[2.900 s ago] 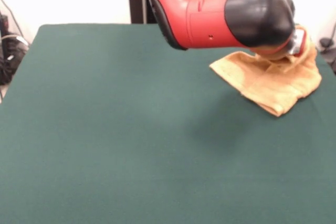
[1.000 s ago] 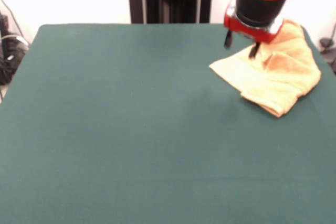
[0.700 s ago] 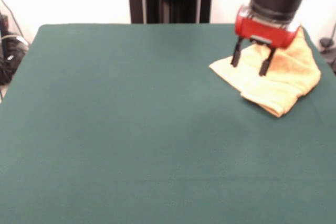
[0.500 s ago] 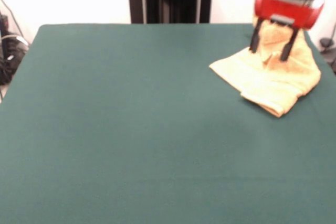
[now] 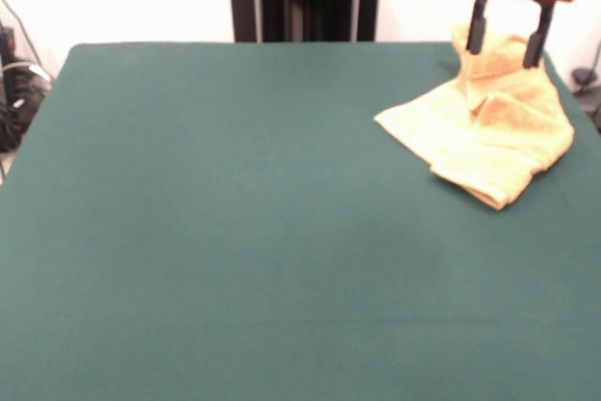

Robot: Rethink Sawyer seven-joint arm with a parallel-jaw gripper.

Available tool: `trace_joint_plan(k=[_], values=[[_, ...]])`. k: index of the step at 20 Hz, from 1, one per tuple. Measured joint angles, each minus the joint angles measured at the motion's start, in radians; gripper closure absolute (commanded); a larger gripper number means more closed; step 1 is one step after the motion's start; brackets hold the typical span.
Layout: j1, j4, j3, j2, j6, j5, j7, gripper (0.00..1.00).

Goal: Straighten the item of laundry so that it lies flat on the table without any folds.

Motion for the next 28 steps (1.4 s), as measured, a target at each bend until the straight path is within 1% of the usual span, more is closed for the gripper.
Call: trace_joint_plan(k=[2, 6, 7, 10, 14, 19, 23, 28], values=[[-0.016, 0.011, 0.011, 0.006, -0.007, 0.01, 0.0, 0.0], [-0.077, 0.044, 0.05, 0.035, -0.059, 0.014, 0.0, 0.0], [-0.099, 0.054, 0.066, 0.047, -0.085, 0.014, 0.0, 0.0], [-0.132, 0.069, 0.092, 0.068, -0.133, 0.014, 0.0, 0.0], [-0.183, 0.096, 0.141, 0.117, -0.22, 0.015, 0.0, 0.0], [-0.192, 0.112, 0.161, 0.151, -0.239, 0.014, 0.0, 0.0], [-0.173, 0.115, 0.161, 0.182, -0.223, 0.004, 0.0, 0.0], [-0.127, 0.114, 0.156, 0.201, -0.101, 0.002, 0.0, 0.0]])
